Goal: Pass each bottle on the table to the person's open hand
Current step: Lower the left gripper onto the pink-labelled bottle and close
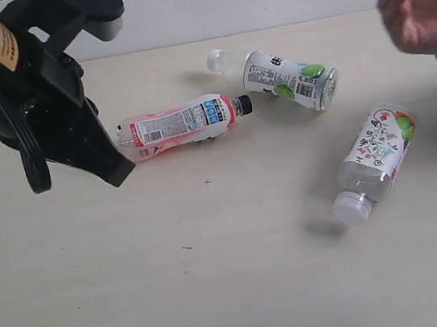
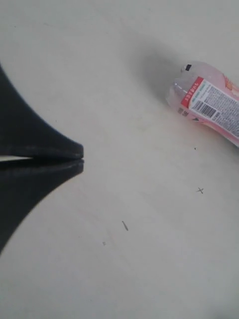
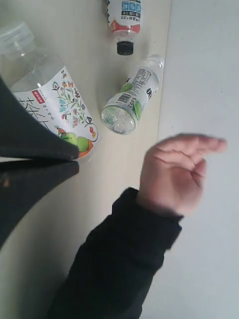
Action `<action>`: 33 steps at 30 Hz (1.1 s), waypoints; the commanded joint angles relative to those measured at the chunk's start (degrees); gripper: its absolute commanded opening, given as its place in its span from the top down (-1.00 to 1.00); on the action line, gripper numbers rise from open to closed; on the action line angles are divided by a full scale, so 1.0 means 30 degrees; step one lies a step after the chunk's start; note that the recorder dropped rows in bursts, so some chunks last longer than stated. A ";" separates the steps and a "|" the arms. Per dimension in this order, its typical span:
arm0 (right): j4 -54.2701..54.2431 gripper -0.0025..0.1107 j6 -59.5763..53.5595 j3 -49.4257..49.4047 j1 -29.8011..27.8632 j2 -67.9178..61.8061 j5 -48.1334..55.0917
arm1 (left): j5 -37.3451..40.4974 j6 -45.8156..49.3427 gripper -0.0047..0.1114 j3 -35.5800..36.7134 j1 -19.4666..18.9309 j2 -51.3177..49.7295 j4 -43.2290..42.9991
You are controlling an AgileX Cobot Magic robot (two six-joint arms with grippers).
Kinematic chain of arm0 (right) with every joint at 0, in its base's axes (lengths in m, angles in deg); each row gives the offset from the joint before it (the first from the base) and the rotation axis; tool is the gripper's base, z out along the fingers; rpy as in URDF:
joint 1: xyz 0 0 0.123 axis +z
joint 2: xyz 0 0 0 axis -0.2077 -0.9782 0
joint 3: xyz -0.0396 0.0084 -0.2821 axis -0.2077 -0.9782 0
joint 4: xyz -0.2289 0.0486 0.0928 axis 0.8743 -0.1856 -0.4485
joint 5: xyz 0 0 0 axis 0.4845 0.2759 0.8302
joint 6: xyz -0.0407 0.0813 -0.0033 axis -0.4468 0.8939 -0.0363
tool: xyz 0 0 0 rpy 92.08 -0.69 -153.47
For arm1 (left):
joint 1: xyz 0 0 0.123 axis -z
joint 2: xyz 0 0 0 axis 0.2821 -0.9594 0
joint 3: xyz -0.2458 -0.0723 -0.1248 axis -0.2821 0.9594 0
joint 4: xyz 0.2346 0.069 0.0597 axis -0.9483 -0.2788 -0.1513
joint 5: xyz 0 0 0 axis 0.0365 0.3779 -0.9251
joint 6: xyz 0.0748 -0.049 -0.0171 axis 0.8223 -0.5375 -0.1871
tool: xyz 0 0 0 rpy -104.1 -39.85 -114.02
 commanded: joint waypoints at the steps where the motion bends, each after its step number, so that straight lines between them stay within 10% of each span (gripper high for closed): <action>1: -0.0012 0.96 -0.0059 -0.0087 -0.0106 0.0117 -0.0108 | -0.1209 0.0366 0.92 0.0024 -0.0001 -0.0497 -0.0166; 12: -0.0012 0.96 -0.0059 -0.0087 -0.0106 0.0117 -0.0108 | -0.0658 0.7102 0.92 -0.4393 -0.3611 -0.4196 0.2883; 19: -0.0012 0.96 -0.0059 -0.0087 -0.0106 0.0117 -0.0108 | 0.4275 1.2818 0.92 -0.9907 -0.6418 -0.8873 0.7970; 33: -0.0012 0.96 -0.0059 -0.0087 -0.0106 0.0117 -0.0108 | 0.1670 1.7571 0.92 -1.1771 -0.6267 -1.1588 0.7861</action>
